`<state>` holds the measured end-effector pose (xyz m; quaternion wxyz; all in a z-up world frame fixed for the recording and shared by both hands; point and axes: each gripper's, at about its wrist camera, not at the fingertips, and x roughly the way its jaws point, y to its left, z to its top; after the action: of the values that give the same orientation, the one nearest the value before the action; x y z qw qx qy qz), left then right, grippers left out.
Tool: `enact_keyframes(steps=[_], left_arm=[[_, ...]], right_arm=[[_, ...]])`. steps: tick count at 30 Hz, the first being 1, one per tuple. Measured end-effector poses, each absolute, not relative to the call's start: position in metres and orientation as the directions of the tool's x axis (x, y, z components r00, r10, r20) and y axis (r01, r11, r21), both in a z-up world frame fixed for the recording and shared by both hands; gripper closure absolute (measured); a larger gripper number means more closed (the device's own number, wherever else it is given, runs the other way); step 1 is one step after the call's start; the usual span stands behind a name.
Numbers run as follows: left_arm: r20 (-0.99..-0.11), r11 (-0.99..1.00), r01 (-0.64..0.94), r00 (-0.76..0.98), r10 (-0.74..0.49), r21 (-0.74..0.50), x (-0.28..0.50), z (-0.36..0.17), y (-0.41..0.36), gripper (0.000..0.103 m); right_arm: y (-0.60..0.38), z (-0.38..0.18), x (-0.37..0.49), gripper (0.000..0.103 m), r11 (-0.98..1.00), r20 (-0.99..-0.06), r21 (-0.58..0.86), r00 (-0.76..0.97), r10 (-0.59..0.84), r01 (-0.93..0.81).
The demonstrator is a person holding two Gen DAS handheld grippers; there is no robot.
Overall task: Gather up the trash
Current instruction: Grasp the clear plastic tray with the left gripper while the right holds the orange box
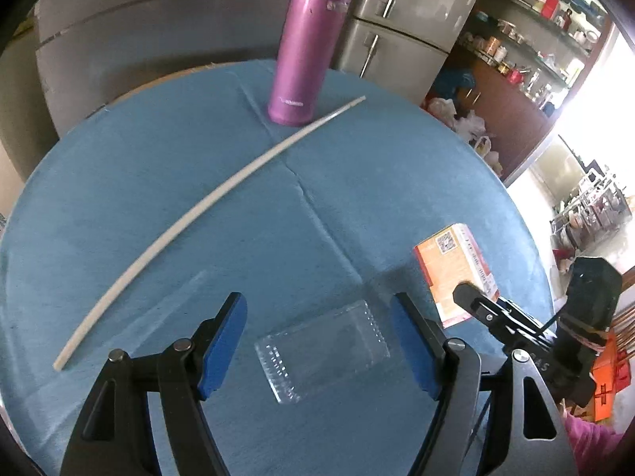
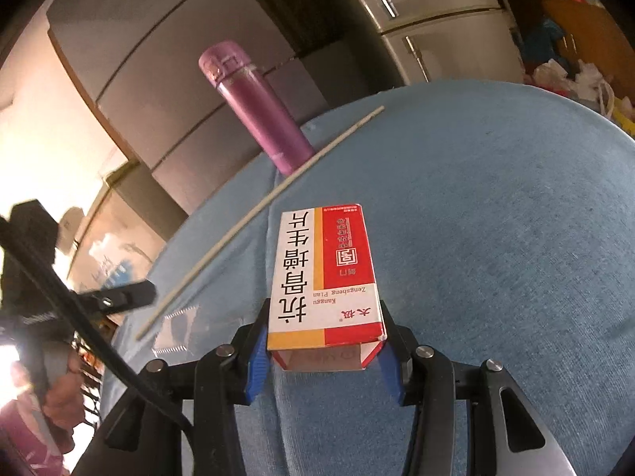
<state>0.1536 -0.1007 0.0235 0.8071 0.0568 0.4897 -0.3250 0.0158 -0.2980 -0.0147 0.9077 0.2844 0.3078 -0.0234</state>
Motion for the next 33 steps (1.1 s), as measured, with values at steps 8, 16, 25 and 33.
enact_keyframes(steps=[8,16,25,33], left_arm=[[-0.842,0.754,0.616,0.265,-0.471,-0.228,0.130,0.010,-0.107,0.028],[-0.865,0.682,0.711,0.222,-0.450,-0.173,0.065,0.014,-0.111,0.028],[-0.883,0.766,0.642,0.342,-0.322,-0.031,0.075,0.000,-0.133,0.028],[-0.884,0.833,0.549,0.358,-0.301,-0.061,0.078,-0.006,-0.115,0.058]], right_arm=[[-0.298,-0.015,0.014,0.053,0.834,-0.562,0.511,0.815,0.141,0.208],[-0.300,-0.014,0.014,0.053,0.834,-0.567,0.509,0.812,0.139,0.212],[-0.300,-0.015,0.014,0.053,0.832,-0.560,0.513,0.816,0.139,0.210],[-0.298,-0.014,0.010,0.053,0.839,-0.551,0.507,0.823,0.137,0.200]])
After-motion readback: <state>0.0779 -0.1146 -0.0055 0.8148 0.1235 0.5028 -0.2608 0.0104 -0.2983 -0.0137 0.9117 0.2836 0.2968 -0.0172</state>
